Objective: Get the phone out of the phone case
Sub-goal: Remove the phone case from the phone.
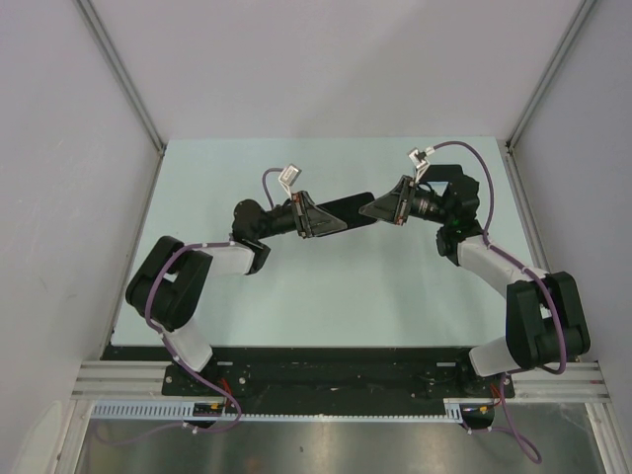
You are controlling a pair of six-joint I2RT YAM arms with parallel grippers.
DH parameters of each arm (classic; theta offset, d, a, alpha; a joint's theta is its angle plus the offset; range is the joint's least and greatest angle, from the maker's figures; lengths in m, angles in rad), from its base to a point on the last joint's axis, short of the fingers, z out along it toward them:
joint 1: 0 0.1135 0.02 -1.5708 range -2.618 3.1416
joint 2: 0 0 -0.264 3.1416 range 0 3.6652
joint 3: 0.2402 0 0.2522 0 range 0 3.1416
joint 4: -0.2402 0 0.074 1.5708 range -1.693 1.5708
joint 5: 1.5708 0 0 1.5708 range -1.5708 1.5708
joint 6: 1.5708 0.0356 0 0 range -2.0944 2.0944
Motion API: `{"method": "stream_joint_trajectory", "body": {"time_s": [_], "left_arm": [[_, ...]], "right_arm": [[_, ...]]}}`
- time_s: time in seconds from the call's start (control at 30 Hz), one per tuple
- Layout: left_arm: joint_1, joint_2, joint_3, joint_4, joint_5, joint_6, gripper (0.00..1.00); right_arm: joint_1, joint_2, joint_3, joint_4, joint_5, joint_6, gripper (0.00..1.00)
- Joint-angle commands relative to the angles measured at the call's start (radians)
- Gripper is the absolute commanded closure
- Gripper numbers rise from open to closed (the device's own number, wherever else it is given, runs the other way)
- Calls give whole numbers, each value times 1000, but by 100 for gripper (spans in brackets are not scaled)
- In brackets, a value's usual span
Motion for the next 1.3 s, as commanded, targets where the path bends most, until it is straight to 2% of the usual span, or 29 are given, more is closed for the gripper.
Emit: {"method": "stream_joint_trajectory", "body": {"time_s": [0.0,0.2,0.77,0.87,0.9,0.93,1.03,1.13,1.17,1.23,1.27], "left_arm": [[9,-10,35,404,22,-29,66],[15,-4,34,404,16,-33,67],[14,-3,31,404,12,-27,69],[14,-1,31,404,7,-27,74],[14,-1,31,404,10,-26,78],[14,-3,31,402,7,-24,88],[14,-4,29,402,7,-19,100],[14,-6,29,402,9,-19,100],[14,-6,28,404,7,-19,100],[14,-4,26,404,7,-21,100],[15,-7,25,404,9,-18,100]], "right_arm": [[-41,-37,36,63,48,4,100],[-61,-41,36,66,45,16,100],[-9,-12,36,49,34,-17,100],[-1,-8,38,47,29,-19,100],[1,-3,36,46,31,-19,100],[7,-3,36,46,31,-19,100],[13,6,36,47,26,-20,100],[11,11,36,55,25,-17,100],[8,9,36,57,19,-16,98],[4,9,36,73,11,1,82],[-1,6,36,93,3,13,68]]}}
